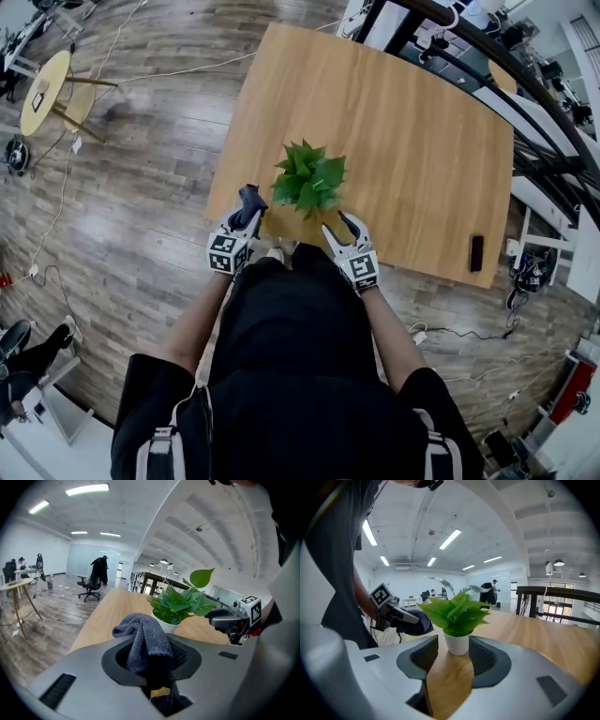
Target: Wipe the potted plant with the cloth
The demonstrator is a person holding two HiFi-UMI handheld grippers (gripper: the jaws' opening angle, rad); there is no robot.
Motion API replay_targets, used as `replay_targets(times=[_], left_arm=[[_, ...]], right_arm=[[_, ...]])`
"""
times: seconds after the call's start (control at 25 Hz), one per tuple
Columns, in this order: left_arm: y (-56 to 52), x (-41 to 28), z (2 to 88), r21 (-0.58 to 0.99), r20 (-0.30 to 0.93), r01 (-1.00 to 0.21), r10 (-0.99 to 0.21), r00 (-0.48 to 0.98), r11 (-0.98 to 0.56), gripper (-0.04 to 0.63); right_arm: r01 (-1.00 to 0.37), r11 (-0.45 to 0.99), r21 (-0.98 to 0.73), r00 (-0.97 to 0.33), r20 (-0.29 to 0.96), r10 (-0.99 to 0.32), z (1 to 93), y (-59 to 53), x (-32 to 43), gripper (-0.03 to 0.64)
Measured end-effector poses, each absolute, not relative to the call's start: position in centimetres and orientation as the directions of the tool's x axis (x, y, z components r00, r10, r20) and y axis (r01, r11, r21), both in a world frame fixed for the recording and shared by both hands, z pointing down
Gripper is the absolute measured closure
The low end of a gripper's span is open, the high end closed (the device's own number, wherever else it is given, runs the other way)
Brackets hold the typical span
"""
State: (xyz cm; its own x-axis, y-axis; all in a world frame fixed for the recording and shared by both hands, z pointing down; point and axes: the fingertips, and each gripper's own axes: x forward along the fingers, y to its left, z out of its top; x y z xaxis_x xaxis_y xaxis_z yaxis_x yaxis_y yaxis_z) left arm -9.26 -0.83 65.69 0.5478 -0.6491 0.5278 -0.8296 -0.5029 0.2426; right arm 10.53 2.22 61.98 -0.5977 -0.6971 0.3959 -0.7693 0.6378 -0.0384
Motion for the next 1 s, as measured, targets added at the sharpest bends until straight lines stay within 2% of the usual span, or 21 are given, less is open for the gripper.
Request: replay_targets(times=[0.2,0.4,0.56,0.8,1.0], left_arm=[[-3.4,-7.6,67.8,0.210,0.567,-0.829,-0.626,0.535,-0.518,0.482],[-5.8,-7.0,69.1,0.136,0.619,-0.855,-0.631,0.468,-0.500,0.482],[-7.3,-6.1,70.6,0.125,0.654,-0.850,-0.602,0.458,-0.511,0.482],[-7.6,-3.7,71.2,0.082,0.678,-0.786,-0.543,0.495,-0.613,0.482],[-6.8,-2.1,71.4,0.031,0.721,-0.731,-0.491,0.489,-0.682,0.482]], right_arm=[[-0.644,0.764,-0.040,-0.680,0.488,-0.548,67.1,0.1,9.5,0.383],[-0.532,0.844,-0.070,-0.739,0.524,-0.423,68.7,-2.2,8.6,0.379],[-0.519,0.853,-0.057,-0.748,0.513,-0.422,68.5,-4.7,8.7,0.379],[-0.421,0.907,0.003,-0.785,0.499,-0.367,67.5,-5.3,6.8,0.379],[-0.409,0.913,0.001,-0.785,0.511,-0.352,67.7,-5.3,6.7,0.379]])
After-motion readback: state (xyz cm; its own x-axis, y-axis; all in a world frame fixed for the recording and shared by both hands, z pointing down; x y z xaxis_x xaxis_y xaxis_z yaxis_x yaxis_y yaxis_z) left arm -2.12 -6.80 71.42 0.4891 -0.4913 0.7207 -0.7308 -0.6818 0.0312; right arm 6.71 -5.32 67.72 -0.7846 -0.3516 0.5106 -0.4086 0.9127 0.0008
